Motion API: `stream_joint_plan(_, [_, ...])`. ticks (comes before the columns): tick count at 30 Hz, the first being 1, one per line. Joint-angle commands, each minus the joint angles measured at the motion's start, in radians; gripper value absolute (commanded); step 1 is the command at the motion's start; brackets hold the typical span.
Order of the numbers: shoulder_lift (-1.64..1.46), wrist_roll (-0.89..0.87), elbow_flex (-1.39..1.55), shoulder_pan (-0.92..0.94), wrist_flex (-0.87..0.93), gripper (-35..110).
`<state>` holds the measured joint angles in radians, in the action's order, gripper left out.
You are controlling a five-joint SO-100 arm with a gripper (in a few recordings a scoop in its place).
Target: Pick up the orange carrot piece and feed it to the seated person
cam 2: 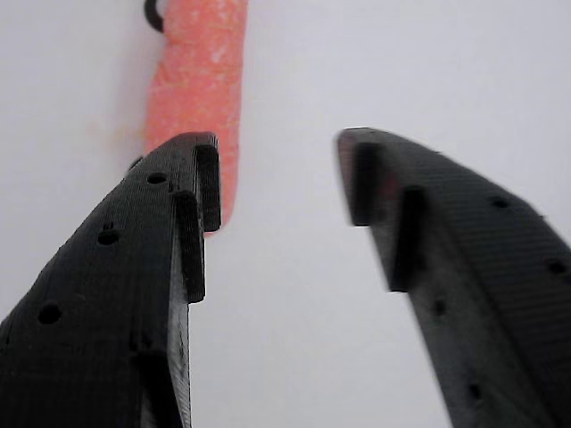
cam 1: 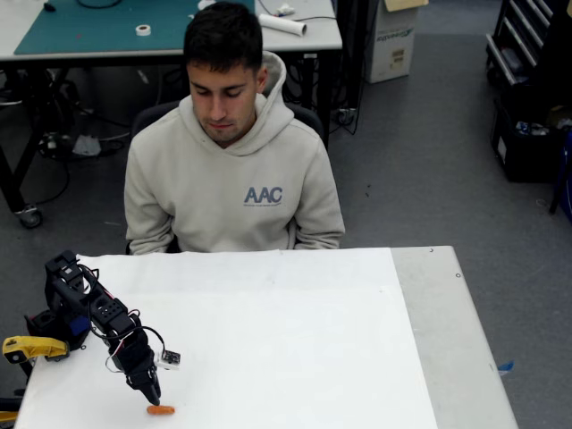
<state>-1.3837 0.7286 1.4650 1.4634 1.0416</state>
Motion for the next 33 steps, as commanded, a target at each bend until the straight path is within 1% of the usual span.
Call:
stream_joint_plan(1, [-0.032,0.011,-0.061,0.011,0.005,14])
stream_joint_plan(10, [-0.025,0.011,-0.061,0.012,-0.002,12])
stream_joint_plan(21, [0.087,0.018,-0.083,0.014,-0.006,13])
stream_joint_plan(33, [0.132,0.023,-0.084,0.061,-0.008,13])
